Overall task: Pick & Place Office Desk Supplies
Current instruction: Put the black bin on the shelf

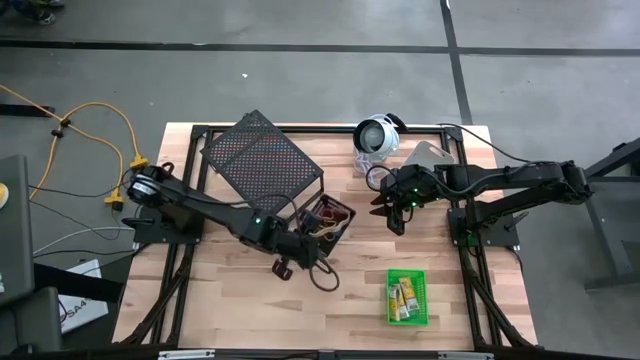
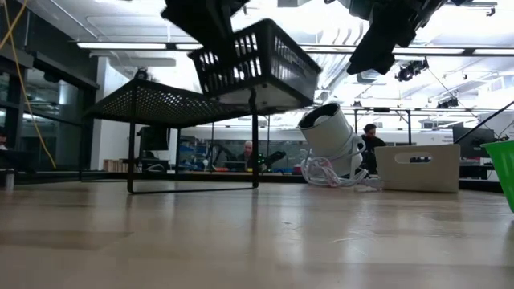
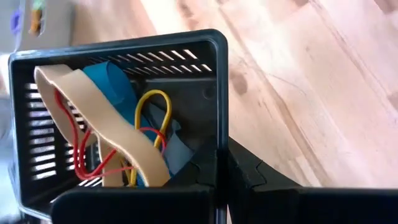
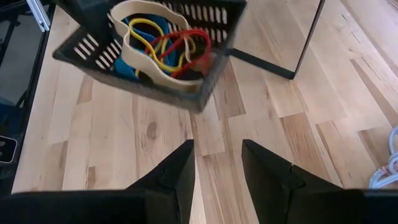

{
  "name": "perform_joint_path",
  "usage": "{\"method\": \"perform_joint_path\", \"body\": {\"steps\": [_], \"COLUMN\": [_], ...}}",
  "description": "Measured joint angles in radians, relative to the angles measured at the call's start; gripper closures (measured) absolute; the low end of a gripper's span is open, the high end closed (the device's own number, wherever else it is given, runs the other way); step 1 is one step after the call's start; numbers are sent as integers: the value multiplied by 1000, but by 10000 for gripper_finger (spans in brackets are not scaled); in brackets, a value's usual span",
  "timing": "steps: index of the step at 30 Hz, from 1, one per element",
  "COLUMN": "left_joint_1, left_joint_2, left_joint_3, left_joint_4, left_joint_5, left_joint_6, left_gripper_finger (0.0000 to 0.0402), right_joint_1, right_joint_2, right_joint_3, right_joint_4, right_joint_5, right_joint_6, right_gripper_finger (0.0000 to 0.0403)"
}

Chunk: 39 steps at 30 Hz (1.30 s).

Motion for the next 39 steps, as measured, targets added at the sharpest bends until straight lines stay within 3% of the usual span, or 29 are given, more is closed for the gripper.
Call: {"method": "perform_joint_path", "body": {"steps": [11,16,21,27,34,39], "left_joint_1": [-87,-45,59,237,489,644], "left_joint_2": [0,0,0,0,-12,-17], "left_joint_3": [215,295,341,351,352,352], "left_joint_4": [-284,-427,-552,-620,-652,-633], "left_joint_5": [-231,-306,-307,-287,-248,-121], "left_joint_6": [-392,-565,-714,-735,-658,-570], "left_gripper_finger": [400,400,400,400,400,400], "right_joint_1": [0,0,0,0,0,0], "right_joint_2": [0,0,0,0,0,0], "right_joint_3": [0,0,0,0,0,0], "right_joint_4": [0,0,0,0,0,0], "right_joint_5": [0,0,0,0,0,0], "right_joint_6": [0,0,0,0,0,0], "right_gripper_finger": [282,282,282,282,282,282]}}
